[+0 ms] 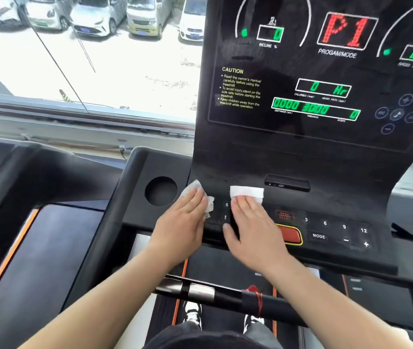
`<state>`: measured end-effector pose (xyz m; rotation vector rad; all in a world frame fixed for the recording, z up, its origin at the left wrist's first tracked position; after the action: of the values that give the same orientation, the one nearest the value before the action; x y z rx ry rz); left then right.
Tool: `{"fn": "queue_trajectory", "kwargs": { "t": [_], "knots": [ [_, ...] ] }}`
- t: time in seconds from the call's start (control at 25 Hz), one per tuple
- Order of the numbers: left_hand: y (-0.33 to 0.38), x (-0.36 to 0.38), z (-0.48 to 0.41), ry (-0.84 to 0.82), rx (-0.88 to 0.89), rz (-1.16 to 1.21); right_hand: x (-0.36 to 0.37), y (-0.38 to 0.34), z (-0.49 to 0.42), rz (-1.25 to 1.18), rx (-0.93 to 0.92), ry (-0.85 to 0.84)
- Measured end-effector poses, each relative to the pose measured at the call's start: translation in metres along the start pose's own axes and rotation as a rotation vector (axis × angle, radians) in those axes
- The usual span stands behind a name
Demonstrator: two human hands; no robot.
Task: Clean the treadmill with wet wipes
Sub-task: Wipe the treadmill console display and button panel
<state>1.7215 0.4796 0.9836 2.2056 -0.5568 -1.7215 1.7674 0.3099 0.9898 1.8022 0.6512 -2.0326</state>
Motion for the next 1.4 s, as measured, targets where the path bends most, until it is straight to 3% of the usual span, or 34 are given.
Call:
{"fn": "queue_trajectory", "kwargs": {
  "t": [0.2, 0.28, 0.4, 0.52, 0.64, 0.76, 0.88, 1.0, 1.16, 1.24, 1.4],
  "knots": [
    [0.01, -0.002, 0.028, 0.019, 0.234, 0.02, 0.011, -0.038, 0.041, -0.003, -0.235, 0.027],
    [-0.006, -0.01, 0.027, 0.071, 0.112, 0.061, 0.012, -0.033, 0.049, 0.018, -0.311, 0.023],
    [-0.003, -0.007, 0.015, 0.125, -0.044, 0.13, 0.012, -0.029, 0.028, 0.011, -0.218, -0.026],
    [0.018, -0.002, 0.015, 0.142, 0.137, 0.107, 0.013, -0.039, 0.0, -0.051, -0.098, -0.073],
    [0.006, -0.005, 0.034, 0.117, 0.162, 0.107, 0.014, -0.052, 0.012, -0.061, -0.173, -0.046],
    [-0.009, -0.005, 0.032, 0.134, 0.036, 0.196, 0.013, -0.051, 0.023, -0.111, -0.297, 0.009],
    [-0.018, -0.002, -0.006, 0.142, -0.107, 0.28, 0.006, -0.039, -0.018, -0.091, -0.236, -0.064],
    [-0.019, -0.005, -0.024, 0.146, -0.118, 0.263, -0.001, -0.034, -0.051, -0.013, -0.186, -0.075],
    [-0.012, -0.019, 0.0, 0.198, -0.192, 0.314, 0.001, -0.037, -0.051, 0.011, -0.242, 0.038],
    [-0.02, -0.027, 0.001, 0.248, -0.391, 0.451, 0.004, -0.036, -0.049, -0.007, -0.285, 0.127],
    [-0.044, -0.037, -0.006, 0.429, -0.931, 0.95, -0.01, -0.033, -0.041, -0.038, -0.449, 0.279]
  ]
}}
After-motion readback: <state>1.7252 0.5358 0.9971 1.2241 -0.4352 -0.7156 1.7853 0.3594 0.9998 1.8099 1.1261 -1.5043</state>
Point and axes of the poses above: each hand's wrist, its own z-axis away from the middle knuckle, its own x-axis out of the palm, y = z × x, the point moved 6 cm from there along -z, towards the middle knuckle, and after that the axes turned 7 degrees about z, right-handed, at the moved point
